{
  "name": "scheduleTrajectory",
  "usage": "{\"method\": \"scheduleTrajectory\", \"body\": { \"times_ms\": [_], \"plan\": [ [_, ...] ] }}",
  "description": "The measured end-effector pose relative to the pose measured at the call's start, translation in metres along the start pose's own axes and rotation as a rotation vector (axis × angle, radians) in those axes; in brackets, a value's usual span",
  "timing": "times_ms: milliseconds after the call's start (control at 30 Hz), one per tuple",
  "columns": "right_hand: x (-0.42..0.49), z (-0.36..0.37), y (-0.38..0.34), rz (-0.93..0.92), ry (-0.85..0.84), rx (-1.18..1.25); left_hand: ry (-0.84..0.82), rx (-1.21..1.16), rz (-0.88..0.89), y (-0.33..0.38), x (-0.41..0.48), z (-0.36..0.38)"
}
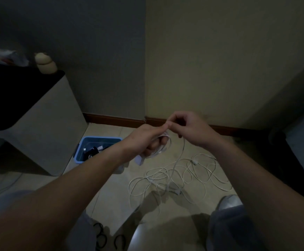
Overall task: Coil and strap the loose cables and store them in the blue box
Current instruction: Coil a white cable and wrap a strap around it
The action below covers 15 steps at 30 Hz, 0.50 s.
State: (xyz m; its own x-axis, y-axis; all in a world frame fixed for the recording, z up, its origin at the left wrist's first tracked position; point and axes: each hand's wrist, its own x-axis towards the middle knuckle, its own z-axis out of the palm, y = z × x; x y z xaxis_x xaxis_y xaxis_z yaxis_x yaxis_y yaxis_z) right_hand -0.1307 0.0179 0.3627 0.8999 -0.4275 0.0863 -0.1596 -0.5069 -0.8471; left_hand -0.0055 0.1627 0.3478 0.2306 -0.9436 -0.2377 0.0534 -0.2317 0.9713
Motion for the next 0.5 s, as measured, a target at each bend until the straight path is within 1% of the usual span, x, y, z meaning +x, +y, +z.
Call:
{"method": "scheduleTrajectory", "body": {
  "times_ms": [100,233,300,400,500],
  "plan": [
    [0.0,0.002,0.003,0.066,0.026,0.098,0.009,-0.127,-0.04,0.005,0.0,-0.001],
    [-0.005,0.014,0.004,0.169,-0.034,0.311,-0.002,-0.458,-0.091,0.014,-0.002,-0.002],
    [-0.006,0.022,0.003,0.207,-0.062,0.33,0.024,-0.623,-0.083,0.017,-0.004,-0.006],
    [-0.006,0.032,-0.001,0.239,-0.08,0.337,0.077,-0.807,-0.053,0.019,-0.004,-0.014],
    [-0.006,0.037,-0.002,0.237,-0.103,0.277,0.14,-0.972,-0.016,0.02,-0.003,-0.019]
  ]
}}
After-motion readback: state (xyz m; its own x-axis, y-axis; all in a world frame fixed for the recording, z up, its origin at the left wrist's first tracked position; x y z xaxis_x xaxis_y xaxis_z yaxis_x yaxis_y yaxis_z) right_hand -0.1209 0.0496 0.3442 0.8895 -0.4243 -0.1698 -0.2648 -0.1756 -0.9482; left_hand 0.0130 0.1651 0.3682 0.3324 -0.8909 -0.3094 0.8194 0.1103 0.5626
